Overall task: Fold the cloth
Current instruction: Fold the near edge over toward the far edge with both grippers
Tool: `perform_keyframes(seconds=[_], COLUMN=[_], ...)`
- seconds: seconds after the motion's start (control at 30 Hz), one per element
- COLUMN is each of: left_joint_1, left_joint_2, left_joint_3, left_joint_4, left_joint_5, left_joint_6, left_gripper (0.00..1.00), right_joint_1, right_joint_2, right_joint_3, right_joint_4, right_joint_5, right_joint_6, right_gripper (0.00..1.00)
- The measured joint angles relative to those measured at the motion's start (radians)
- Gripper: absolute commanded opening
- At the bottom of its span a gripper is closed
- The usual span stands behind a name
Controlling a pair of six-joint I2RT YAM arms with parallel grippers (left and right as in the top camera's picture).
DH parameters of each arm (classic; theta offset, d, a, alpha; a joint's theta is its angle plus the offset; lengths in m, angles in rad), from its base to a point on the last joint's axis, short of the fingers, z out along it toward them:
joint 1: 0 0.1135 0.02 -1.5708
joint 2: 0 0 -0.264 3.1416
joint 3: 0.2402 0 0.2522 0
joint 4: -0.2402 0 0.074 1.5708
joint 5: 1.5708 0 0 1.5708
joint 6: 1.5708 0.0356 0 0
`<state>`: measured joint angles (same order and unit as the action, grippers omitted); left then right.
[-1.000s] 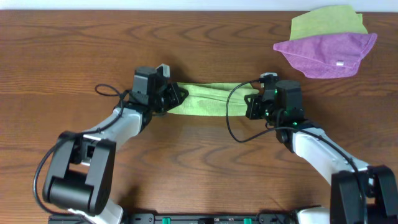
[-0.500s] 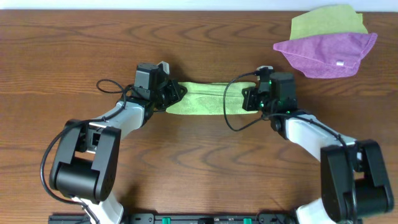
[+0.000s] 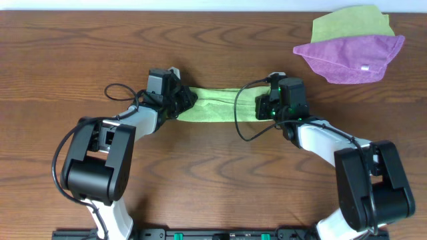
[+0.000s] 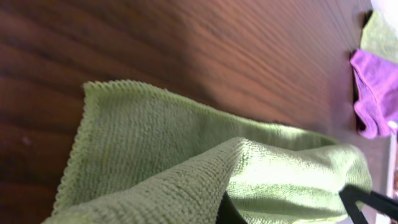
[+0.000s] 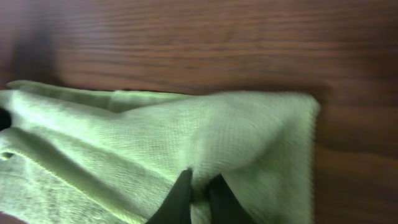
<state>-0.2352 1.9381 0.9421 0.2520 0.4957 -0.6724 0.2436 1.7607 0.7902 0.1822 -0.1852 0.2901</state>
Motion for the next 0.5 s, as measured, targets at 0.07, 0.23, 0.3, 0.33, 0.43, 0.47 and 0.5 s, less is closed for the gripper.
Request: perform_keyframes(seconds=[0.07, 0.23, 0.3, 0.33, 0.43, 0.47, 0.5], left_joint_1=[0.009, 0.042, 0.056, 0.064, 0.09, 0.098, 0.108], left_joint_2=[0.003, 0.004, 0.004, 0.004, 0.004, 0.004, 0.004], left_joint_3=[0.003, 0.006, 0.009, 0.011, 0.018, 0.021, 0.025], left_joint_4=[0.009, 0.018, 0.017, 0.018, 0.016, 0.015, 0.015], left_joint_5=[-0.018, -0.031, -0.019, -0.006, 0.036, 0.05, 0.068], left_joint_6=[0.006, 0.016, 0.019, 0.021, 0.025, 0.026, 0.026], left_gripper=[0.24, 0.56, 0.61, 0.63, 0.64, 0.65, 0.65], right_joint_1=[0.0, 0.0, 0.0, 0.0, 0.0, 0.0, 0.0], right_joint_2=[0.0, 0.0, 0.0, 0.0, 0.0, -0.001, -0.003], right_joint_3=[0.0, 0.0, 0.0, 0.0, 0.0, 0.0, 0.0], right_joint_4=[0.0, 0.003, 0.002, 0.002, -0.001, -0.004, -0.01], right_joint_5=[0.035, 0.079, 0.083, 0.086, 0.089, 0.089, 0.089], right_joint_6=[-0.001, -0.006, -0.005, -0.005, -0.004, -0.004, -0.003], right_gripper=[0.35, 0.43, 0.44, 0.43, 0.44, 0.44, 0.44])
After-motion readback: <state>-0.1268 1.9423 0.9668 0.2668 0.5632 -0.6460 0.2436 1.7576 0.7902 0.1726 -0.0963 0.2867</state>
